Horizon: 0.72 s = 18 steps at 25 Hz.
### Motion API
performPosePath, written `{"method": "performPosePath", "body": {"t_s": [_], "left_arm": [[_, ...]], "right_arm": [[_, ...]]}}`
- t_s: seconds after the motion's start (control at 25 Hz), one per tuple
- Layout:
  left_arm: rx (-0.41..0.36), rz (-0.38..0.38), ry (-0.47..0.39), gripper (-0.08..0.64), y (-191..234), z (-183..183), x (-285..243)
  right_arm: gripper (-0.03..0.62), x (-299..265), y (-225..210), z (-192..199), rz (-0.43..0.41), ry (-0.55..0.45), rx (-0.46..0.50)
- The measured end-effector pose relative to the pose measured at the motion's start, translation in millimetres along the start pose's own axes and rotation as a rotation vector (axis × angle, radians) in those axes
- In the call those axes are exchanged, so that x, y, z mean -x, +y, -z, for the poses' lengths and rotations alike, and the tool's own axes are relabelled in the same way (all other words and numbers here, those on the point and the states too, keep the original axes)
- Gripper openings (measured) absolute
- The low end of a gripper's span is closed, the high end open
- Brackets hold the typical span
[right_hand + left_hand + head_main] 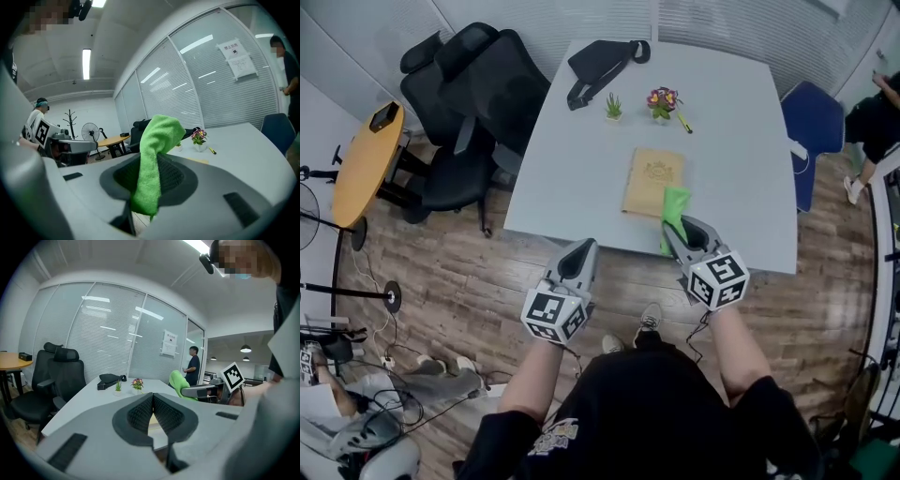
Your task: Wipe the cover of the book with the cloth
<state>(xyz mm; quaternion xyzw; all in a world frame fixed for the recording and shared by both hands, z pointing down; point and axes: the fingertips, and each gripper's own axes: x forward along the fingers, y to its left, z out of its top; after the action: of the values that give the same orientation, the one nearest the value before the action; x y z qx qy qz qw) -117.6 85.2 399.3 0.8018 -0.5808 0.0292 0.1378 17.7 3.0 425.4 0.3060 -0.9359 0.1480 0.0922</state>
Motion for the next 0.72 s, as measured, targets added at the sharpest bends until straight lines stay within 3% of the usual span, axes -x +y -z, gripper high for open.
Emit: {"method": "performPosePath", "body": {"t_s": [0.72], "left_arm": [[-0.004, 0.202, -0.046, 0.006, -59, 15, 82]], "right_arm": [[0.097, 108, 90, 24, 0.191, -0.036, 0.039]]}}
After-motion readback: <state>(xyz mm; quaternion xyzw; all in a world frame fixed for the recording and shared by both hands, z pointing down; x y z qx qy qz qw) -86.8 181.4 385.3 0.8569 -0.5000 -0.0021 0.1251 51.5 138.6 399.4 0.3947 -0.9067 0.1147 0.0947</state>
